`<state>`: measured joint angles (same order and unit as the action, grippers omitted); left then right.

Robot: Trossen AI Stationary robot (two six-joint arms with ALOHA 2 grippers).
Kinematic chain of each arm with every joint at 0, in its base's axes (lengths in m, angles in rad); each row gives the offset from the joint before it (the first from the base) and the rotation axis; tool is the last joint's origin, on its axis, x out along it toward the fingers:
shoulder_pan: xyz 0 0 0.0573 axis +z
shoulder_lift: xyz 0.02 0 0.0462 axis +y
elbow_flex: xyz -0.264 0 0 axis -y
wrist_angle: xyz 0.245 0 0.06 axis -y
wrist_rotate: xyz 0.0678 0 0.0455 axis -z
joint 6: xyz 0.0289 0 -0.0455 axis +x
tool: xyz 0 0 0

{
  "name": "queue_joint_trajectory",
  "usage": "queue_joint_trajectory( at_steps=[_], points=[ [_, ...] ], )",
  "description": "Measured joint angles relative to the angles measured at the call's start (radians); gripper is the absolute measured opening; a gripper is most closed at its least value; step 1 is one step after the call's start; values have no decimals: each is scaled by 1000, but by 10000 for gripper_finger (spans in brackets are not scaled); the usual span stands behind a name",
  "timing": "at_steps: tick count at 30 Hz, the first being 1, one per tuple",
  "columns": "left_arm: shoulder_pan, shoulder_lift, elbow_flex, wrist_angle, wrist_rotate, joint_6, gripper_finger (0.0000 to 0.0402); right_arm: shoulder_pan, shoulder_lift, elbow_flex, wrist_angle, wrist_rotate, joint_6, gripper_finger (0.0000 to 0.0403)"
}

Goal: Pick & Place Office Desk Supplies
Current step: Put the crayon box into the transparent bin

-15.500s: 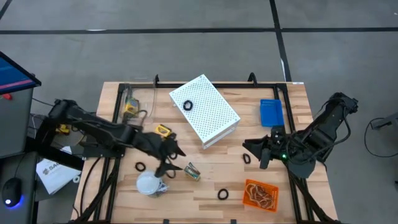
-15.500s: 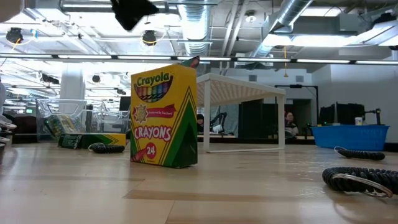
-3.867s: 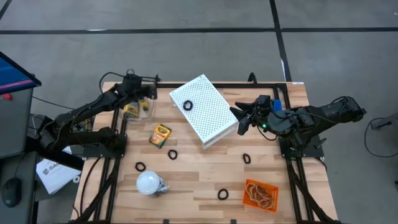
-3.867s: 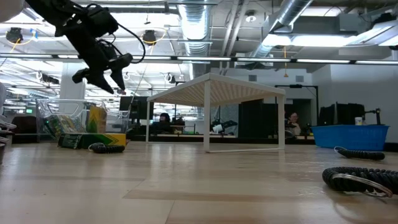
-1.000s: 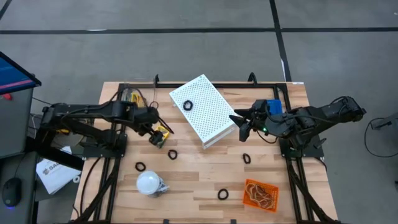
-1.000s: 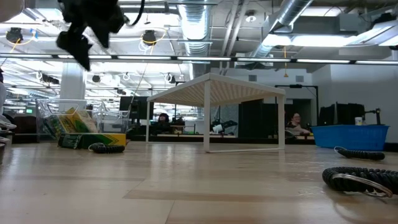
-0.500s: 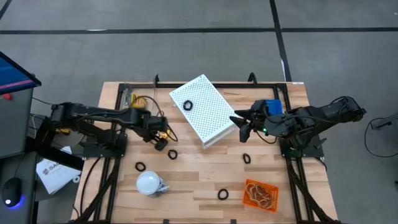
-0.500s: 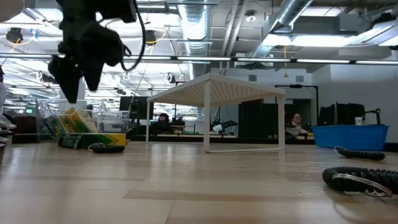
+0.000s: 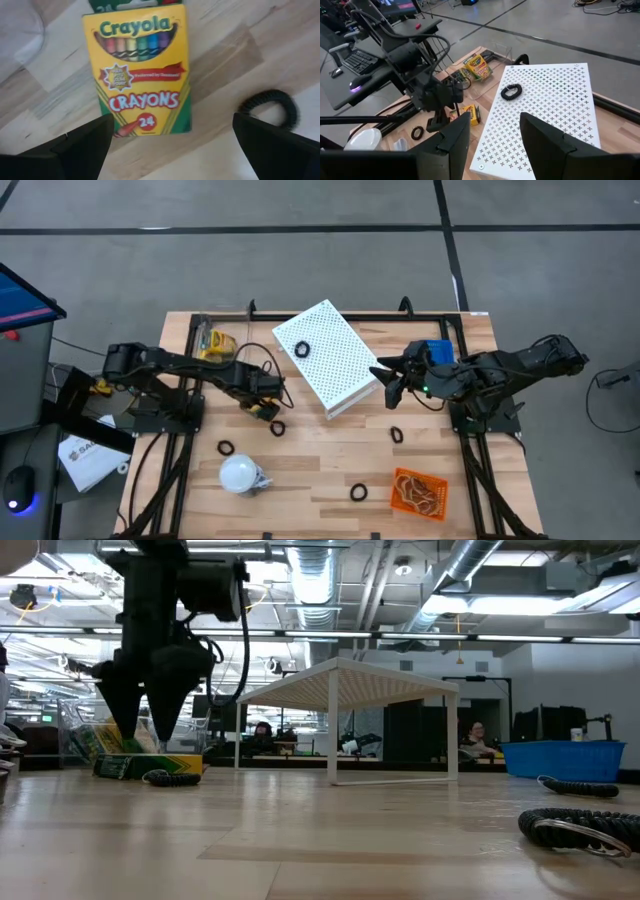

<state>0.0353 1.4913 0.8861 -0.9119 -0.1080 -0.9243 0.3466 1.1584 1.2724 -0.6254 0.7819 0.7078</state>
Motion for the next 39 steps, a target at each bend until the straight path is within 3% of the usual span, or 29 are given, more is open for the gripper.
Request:
queue_joint_trajectory(
  at_steps=[9, 16, 24, 39],
  points=[
    [69, 18, 0, 0, 0, 12, 400, 0, 0, 0, -6, -7, 11, 169],
    [128, -9, -41, 43, 80, 73, 400, -5, 0, 0, -11, -23, 26, 169],
    [129, -82, -129, 112, 90, 72, 400, -19, 0, 0, -34, -26, 45, 169],
    [129, -78, -133, 136, 81, 74, 400, -61, 0, 0, -38, -53, 45, 169]
  ],
)
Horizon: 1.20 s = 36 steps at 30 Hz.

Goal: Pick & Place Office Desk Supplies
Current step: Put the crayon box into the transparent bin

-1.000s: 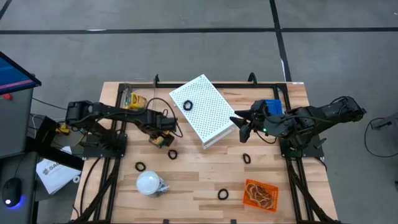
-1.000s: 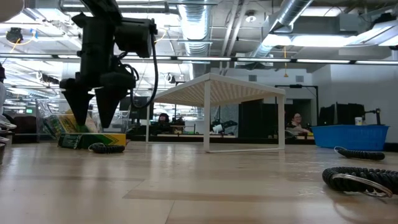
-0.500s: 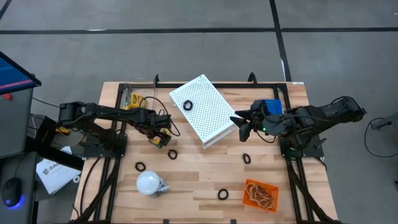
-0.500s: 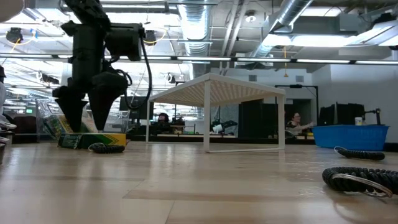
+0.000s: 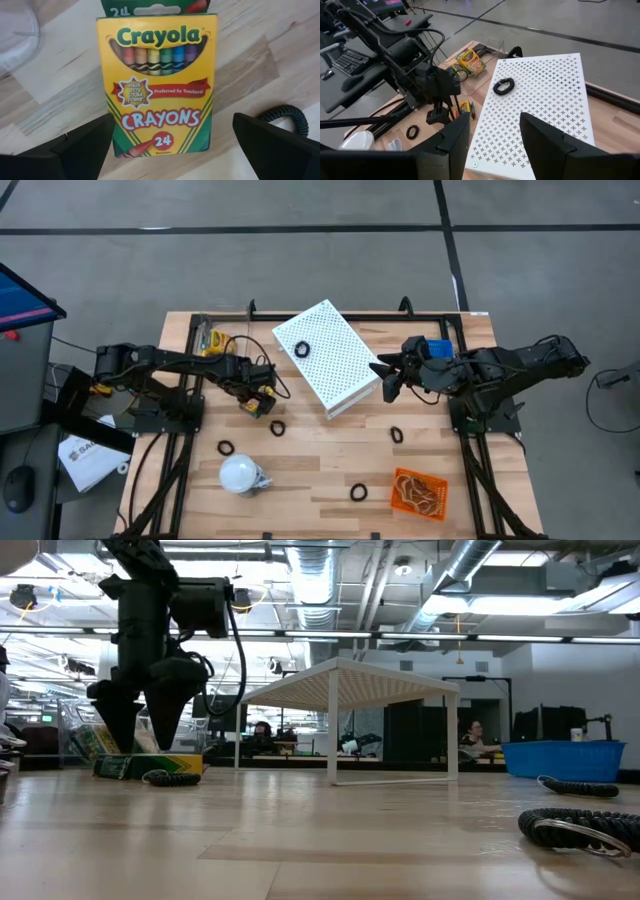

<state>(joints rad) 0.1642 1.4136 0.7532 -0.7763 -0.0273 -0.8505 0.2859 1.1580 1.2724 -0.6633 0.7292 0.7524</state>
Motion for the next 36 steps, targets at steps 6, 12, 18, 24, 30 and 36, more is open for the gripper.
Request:
queue_joint_trajectory(
  at_steps=[6, 12, 18, 24, 30, 36],
  points=[
    [0, 0, 0, -14, -6, -10, 400, 0, 0, 0, 0, -4, 0, 169],
    [0, 0, 0, -15, -7, -10, 400, 0, 0, 0, -4, -24, 0, 169],
    [0, 0, 0, -33, -2, -11, 400, 0, 0, 0, -5, -24, 0, 169],
    [0, 0, 0, -35, -2, -11, 400, 0, 0, 0, -11, -24, 0, 169],
    [-4, 0, 0, -30, 12, -8, 400, 0, 0, 0, -11, -24, -1, 169],
    [-10, 1, 0, -28, 25, -15, 400, 0, 0, 0, -14, -24, -3, 169]
  ],
)
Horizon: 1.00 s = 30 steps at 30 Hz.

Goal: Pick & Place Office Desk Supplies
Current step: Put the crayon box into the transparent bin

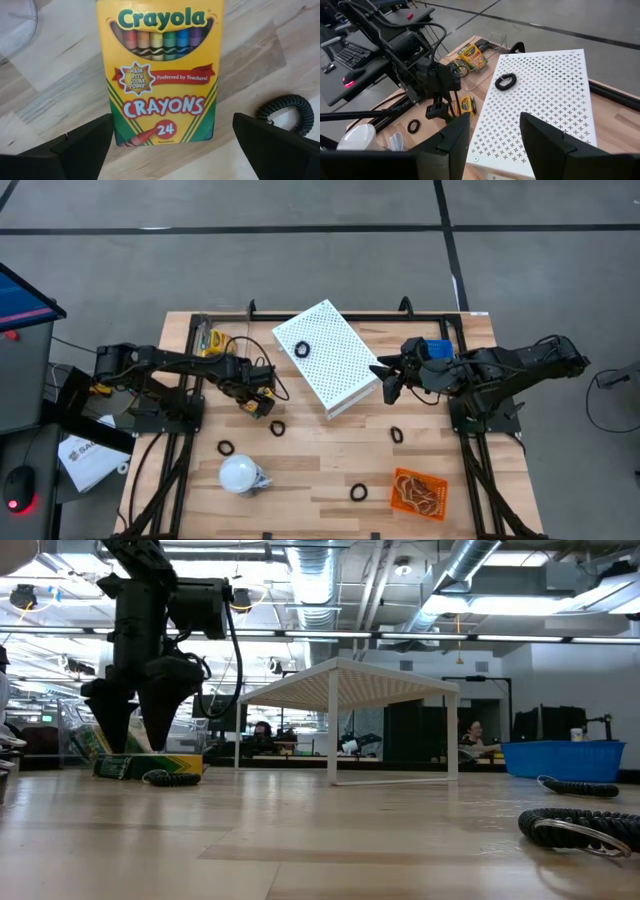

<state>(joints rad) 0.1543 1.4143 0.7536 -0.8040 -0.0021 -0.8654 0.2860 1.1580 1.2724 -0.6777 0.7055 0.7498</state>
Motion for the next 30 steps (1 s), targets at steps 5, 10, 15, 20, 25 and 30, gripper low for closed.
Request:
queue_joint_trajectory(
  at_steps=[5, 10, 15, 20, 25, 30],
  points=[
    [0, 11, 0, -1, -2, -6, 400, 0, 0, 0, -5, 0, 0, 169],
    [0, 22, 1, 11, -6, -5, 400, 0, 0, 0, -6, 0, 0, 169],
    [0, 23, 1, 10, -10, -5, 400, 1, 0, 0, -6, 0, 0, 169],
    [-2, 23, 1, 6, 11, -4, 400, 2, 0, 0, -6, -2, 3, 169],
    [-16, 37, 1, 2, 10, -3, 400, 2, 0, 0, -6, -2, 3, 169],
    [-46, 100, 0, 3, 23, -3, 400, 2, 0, 0, -8, -2, 3, 169]
  ],
)
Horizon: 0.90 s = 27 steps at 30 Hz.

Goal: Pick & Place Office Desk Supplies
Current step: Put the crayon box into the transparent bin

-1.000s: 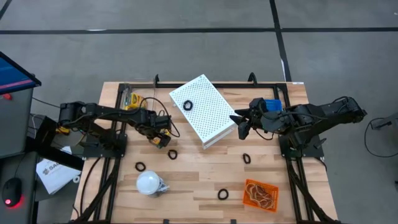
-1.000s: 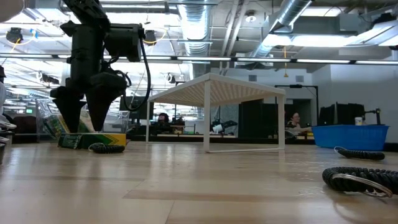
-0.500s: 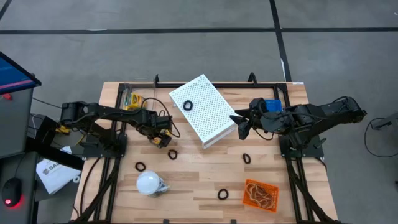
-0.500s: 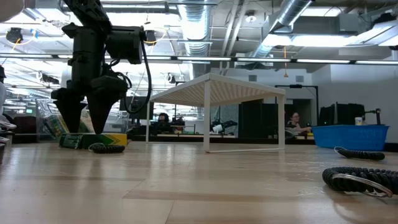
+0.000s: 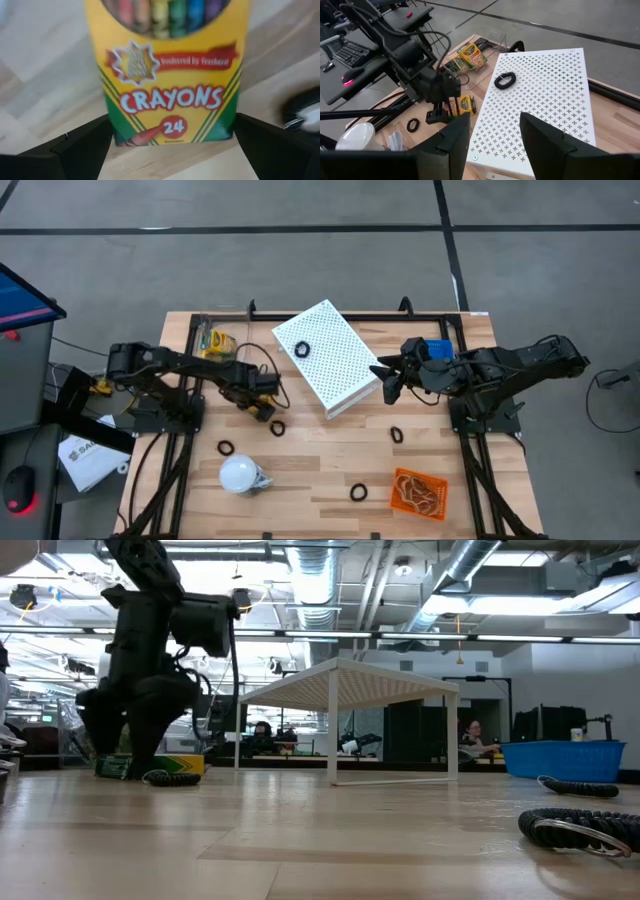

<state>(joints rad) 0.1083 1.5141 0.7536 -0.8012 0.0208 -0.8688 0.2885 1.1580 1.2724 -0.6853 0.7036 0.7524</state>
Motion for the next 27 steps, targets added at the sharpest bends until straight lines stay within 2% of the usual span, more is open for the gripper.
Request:
queue_joint_trajectory(
  at_steps=[8, 18, 27],
  points=[
    [-23, 48, 0, 14, 6, 4, 400, 0, 0, 0, -5, -5, 8, 169],
    [-18, -29, 0, 80, -40, 23, 400, 0, 0, 0, -21, -24, 8, 169],
    [-14, -29, 0, 128, -39, 18, 400, 0, 0, 0, -21, -27, 8, 169]
  ],
)
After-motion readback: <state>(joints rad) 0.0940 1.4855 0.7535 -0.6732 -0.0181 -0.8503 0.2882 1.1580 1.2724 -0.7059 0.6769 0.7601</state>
